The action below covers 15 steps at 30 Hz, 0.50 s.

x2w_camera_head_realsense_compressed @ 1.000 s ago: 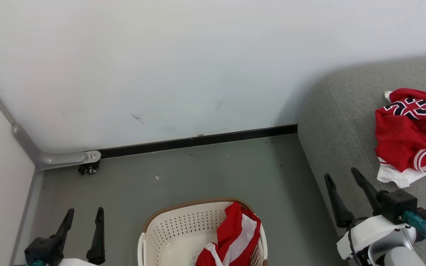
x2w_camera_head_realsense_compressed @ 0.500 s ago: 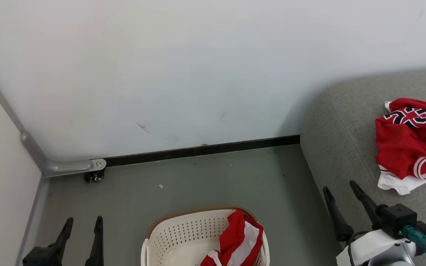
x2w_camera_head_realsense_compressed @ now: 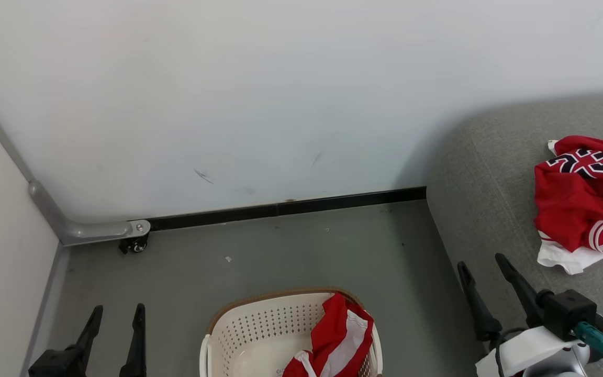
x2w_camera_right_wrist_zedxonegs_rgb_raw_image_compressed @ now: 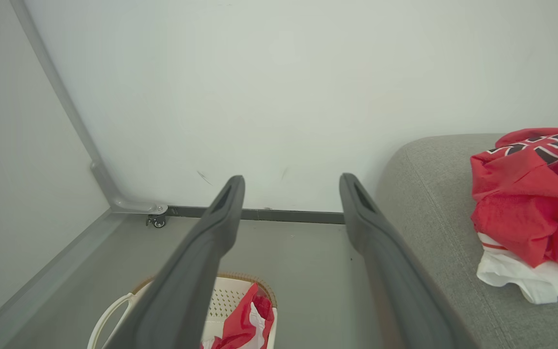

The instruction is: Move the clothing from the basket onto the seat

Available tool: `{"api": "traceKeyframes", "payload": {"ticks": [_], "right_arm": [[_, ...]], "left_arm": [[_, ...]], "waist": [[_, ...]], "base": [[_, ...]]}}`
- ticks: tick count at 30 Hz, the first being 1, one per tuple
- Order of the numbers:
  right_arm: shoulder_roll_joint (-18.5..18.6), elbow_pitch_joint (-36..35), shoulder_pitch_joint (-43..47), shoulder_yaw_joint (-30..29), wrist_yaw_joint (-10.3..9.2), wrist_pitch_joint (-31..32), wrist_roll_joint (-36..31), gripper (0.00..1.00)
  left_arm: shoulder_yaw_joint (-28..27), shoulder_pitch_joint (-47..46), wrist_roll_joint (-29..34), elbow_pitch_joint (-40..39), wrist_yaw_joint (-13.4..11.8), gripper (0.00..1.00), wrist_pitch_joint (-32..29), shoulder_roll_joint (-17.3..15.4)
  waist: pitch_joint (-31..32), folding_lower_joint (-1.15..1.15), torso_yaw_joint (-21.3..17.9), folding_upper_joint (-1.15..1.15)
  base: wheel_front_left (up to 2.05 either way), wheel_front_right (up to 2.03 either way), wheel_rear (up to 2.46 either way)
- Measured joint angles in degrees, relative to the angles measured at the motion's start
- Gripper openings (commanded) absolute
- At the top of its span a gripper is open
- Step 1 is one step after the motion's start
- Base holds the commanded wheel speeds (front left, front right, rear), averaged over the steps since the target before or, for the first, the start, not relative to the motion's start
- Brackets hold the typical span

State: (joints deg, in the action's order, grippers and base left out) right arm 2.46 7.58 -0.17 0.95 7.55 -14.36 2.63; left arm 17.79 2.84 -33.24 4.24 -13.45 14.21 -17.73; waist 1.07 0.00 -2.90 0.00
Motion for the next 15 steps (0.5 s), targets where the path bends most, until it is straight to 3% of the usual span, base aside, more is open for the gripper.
{"api": "traceKeyframes", "payload": {"ticks": [15], "right_arm": [[0.0,-2.97,0.04,-0.24,0.0,0.23,0.4,1.0]], "left_arm": [[0.24,-0.05,0.62,-1.96,0.08,1.0,0.0,-0.9]], "waist": [[-2.4,0.0,0.32,0.0]], "base": [[0.0,0.0,0.0]]}}
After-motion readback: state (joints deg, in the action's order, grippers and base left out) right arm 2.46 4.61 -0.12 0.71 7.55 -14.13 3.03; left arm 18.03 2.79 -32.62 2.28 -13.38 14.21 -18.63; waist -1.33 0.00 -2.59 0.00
